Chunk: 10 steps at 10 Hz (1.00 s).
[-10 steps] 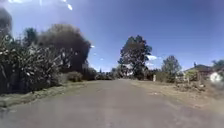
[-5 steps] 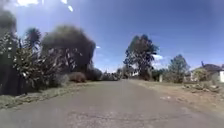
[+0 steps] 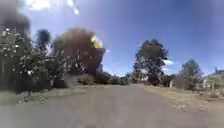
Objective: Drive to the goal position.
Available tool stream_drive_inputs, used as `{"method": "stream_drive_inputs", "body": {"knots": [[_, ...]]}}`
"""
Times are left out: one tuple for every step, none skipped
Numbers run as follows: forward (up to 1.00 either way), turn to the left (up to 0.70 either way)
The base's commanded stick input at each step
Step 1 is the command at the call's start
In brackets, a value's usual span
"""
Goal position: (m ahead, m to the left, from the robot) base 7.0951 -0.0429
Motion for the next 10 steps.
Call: {"method": "stream_drive_inputs", "body": {"knots": [[1.0, -0.01], [1.0, -0.01], [1.0, -0.01], [1.0, -0.01], [1.0, -0.01], [1.0, -0.01], [1.0, -0.01], [1.0, -0.01], [1.0, -0.01], [1.0, -0.01]]}}
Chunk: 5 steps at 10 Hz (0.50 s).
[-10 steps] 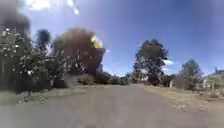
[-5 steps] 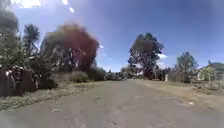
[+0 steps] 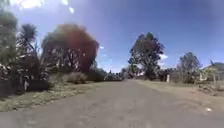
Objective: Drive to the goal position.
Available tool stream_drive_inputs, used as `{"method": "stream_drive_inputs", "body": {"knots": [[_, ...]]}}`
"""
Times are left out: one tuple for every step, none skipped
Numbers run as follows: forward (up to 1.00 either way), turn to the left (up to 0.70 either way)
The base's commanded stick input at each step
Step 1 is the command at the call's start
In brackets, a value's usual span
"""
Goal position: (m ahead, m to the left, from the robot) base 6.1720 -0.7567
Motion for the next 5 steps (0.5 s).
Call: {"method": "stream_drive_inputs", "body": {"knots": [[1.0, -0.31], [1.0, -0.19], [1.0, -0.08], [1.0, -0.01], [1.0, -0.01]]}}
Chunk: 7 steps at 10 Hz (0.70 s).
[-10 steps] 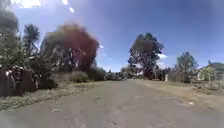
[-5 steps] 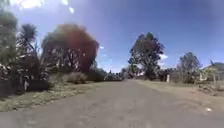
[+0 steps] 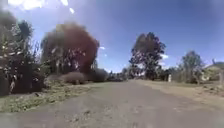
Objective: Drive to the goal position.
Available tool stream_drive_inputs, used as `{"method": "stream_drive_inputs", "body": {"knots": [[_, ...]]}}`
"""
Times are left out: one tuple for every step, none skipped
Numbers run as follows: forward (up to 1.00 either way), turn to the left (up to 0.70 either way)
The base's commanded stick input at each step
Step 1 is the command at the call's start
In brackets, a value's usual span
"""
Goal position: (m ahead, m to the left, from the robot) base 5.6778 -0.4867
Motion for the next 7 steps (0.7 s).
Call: {"method": "stream_drive_inputs", "body": {"knots": [[1.0, -0.01], [1.0, -0.01], [1.0, -0.01], [1.0, -0.01], [1.0, -0.01], [1.0, -0.01], [1.0, -0.01]]}}
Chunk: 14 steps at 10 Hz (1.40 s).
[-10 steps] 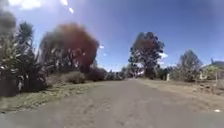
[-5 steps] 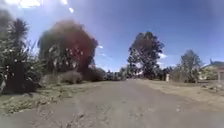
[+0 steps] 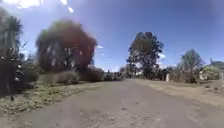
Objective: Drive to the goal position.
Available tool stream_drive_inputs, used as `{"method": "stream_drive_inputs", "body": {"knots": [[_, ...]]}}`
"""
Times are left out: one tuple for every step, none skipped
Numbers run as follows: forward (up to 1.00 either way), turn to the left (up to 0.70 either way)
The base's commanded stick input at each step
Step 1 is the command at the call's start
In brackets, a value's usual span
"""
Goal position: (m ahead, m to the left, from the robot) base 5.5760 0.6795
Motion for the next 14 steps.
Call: {"method": "stream_drive_inputs", "body": {"knots": [[1.0, -0.01], [1.0, -0.01], [1.0, -0.01], [1.0, -0.01], [1.0, -0.01], [1.0, -0.01], [1.0, -0.01], [1.0, -0.01], [1.0, -0.01], [1.0, -0.01], [1.0, -0.01], [1.0, -0.01], [1.0, -0.01], [1.0, -0.01]]}}
